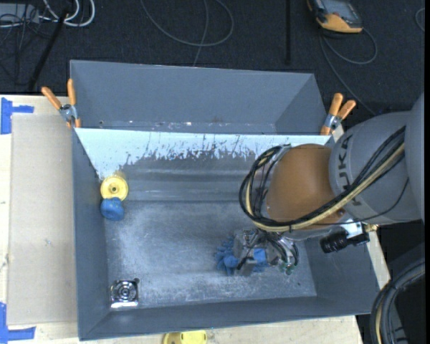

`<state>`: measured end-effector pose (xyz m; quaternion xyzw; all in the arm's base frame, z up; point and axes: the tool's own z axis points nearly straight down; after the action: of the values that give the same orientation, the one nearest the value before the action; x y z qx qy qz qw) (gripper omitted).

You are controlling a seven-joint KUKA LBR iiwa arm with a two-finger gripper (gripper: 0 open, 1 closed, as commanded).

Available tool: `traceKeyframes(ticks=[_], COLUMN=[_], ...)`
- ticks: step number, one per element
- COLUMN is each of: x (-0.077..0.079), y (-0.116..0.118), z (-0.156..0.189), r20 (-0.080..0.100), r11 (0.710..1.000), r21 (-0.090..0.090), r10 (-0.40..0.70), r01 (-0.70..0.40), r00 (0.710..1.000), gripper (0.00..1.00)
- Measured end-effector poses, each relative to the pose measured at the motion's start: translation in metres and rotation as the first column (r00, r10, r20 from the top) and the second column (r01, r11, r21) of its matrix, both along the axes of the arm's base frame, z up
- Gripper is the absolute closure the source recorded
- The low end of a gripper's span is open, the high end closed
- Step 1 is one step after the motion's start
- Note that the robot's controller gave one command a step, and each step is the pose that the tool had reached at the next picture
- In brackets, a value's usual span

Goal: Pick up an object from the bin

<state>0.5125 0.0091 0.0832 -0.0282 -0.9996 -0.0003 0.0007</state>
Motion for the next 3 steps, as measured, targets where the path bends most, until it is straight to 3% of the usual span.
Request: traceKeyframes(ticks=[1,2,3], x=[0.014,0.014,0.018], y=[-0.006,-0.007,0.003], z=[0.093,0.093,0.121], r20=[0.001,0.001,-0.001], r11=[1.000,1.000,1.000], r21=[0.000,0.000,0.000], r10=[0.014,0.013,0.016], r01=[-0.014,-0.013,-0.016], r00=[1.000,1.000,1.000], gripper=[1.00,1.00,1.00])
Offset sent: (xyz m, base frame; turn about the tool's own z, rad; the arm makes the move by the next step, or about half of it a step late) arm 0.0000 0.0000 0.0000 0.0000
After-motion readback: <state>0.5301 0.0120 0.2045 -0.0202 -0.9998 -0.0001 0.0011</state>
